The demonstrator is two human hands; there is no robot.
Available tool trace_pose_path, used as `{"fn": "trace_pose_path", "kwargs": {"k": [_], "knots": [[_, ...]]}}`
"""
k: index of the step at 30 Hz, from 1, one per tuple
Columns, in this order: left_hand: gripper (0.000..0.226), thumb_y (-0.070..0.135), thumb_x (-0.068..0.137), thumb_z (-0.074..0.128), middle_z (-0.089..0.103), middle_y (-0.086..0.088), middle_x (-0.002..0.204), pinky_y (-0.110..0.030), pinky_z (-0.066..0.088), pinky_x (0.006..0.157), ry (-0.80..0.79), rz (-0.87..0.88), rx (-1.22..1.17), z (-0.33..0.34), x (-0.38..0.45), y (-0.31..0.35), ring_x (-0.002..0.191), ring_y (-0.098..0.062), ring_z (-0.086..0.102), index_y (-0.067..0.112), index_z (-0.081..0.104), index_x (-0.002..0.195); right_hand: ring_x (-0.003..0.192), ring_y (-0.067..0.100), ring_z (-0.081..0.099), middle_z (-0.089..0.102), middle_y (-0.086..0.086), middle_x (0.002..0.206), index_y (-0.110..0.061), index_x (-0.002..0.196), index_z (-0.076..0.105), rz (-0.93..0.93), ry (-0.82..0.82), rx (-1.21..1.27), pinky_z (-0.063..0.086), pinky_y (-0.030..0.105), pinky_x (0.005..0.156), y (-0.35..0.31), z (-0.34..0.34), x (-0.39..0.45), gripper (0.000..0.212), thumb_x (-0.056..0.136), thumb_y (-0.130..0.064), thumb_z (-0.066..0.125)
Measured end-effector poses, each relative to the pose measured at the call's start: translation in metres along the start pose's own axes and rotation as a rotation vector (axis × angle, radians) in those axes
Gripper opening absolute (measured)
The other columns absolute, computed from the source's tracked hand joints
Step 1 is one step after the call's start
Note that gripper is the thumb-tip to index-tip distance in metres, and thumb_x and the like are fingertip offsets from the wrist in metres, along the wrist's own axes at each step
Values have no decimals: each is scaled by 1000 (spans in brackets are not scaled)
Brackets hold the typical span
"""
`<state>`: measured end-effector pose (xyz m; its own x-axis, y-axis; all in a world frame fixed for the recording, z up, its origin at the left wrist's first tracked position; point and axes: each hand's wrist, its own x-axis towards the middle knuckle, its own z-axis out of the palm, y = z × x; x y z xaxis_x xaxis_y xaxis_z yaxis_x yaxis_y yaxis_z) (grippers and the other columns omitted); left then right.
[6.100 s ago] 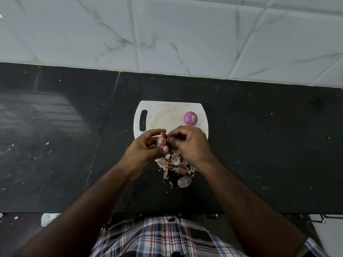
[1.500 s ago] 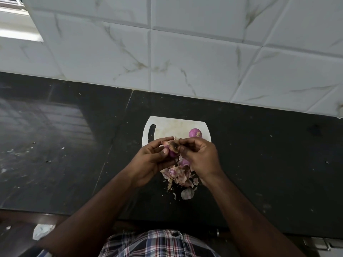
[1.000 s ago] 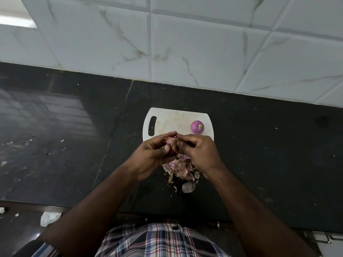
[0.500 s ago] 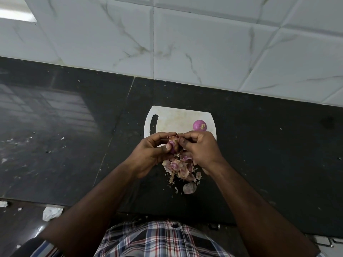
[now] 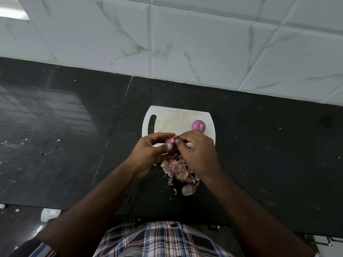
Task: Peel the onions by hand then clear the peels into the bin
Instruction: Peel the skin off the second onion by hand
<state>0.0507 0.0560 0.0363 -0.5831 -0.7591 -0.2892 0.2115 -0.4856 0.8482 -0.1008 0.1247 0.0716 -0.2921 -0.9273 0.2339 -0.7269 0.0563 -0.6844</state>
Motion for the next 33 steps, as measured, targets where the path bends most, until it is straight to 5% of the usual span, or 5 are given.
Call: {"fn": "trace_pose_path", "kwargs": {"k": [10,15,23,29,33], "knots": [[38,11,80,72,68,-15,116,-35,60,78,-41,-1,42,-1,5,4,93,-28,74,7,71,117,80,9,64,68,-3,85,-14,92,69,178,-36,136,56,30,70,3,-1,10,9,93,-18,61],[39,10,80,72,69,-15,117,-33,60,78,-34,-2,53,-4,5,8,93,-26,74,6,69,119,95,0,66,72,-11,102,-20,113,73,184,-126,270,57,19,80,6,-6,12,22,91,-24,70],[36,11,85,64,72,-13,112,-36,62,79,-132,-57,33,-7,4,5,96,-24,71,7,68,121,80,-3,62,67,-11,84,-15,95,72,177,-157,170,49,8,70,5,-7,19,10,93,-8,66],[33,11,90,57,74,-12,106,-34,62,78,-168,-83,-26,-5,2,7,93,-22,72,7,64,122,85,5,63,68,-8,88,-20,95,67,214,-226,135,52,22,75,9,-9,22,13,99,-12,57],[22,6,98,50,74,-13,99,-35,62,74,-129,-89,-48,-5,3,8,89,-25,73,8,60,117,99,-1,64,70,-14,106,-22,114,71,237,-261,252,53,19,87,10,-13,21,22,99,-12,57]]}}
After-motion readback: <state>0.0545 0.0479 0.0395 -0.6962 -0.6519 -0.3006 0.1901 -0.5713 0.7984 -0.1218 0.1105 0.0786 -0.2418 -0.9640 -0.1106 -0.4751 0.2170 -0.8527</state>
